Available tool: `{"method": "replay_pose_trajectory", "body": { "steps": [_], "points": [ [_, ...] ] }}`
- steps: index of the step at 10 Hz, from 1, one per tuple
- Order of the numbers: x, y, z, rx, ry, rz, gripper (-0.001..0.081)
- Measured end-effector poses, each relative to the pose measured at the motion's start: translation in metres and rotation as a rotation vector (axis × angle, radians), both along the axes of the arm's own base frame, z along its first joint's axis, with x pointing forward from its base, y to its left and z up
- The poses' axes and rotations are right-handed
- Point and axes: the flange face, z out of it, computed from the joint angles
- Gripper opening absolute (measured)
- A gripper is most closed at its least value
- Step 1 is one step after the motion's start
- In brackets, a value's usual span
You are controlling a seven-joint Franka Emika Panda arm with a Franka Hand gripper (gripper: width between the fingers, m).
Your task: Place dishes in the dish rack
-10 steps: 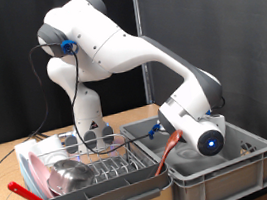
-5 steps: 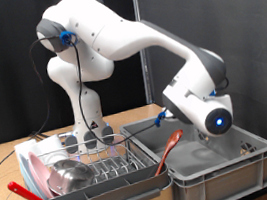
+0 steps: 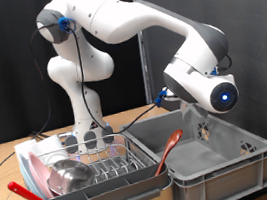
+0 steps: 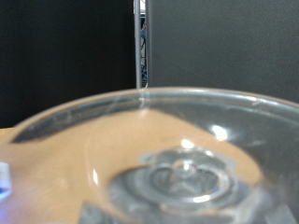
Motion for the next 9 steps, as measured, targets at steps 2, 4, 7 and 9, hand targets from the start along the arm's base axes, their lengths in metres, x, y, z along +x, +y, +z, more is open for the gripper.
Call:
{"method": "replay_pose_trajectory", "body": {
  "steps": [2, 4, 7, 9],
  "points": [
    [-0.003, -0.002, -0.004, -0.008, -0.006, 0.027, 0.0100],
    [-0.015, -0.006, 0.003, -0.004, 0.021, 0.124, 0.0100],
    [-0.030, -0.023, 0.035, 0.052, 0.055, 0.231, 0.0100],
    [-0.042, -0.042, 0.051, 0.024, 0.074, 0.284, 0.0100]
  ]
}}
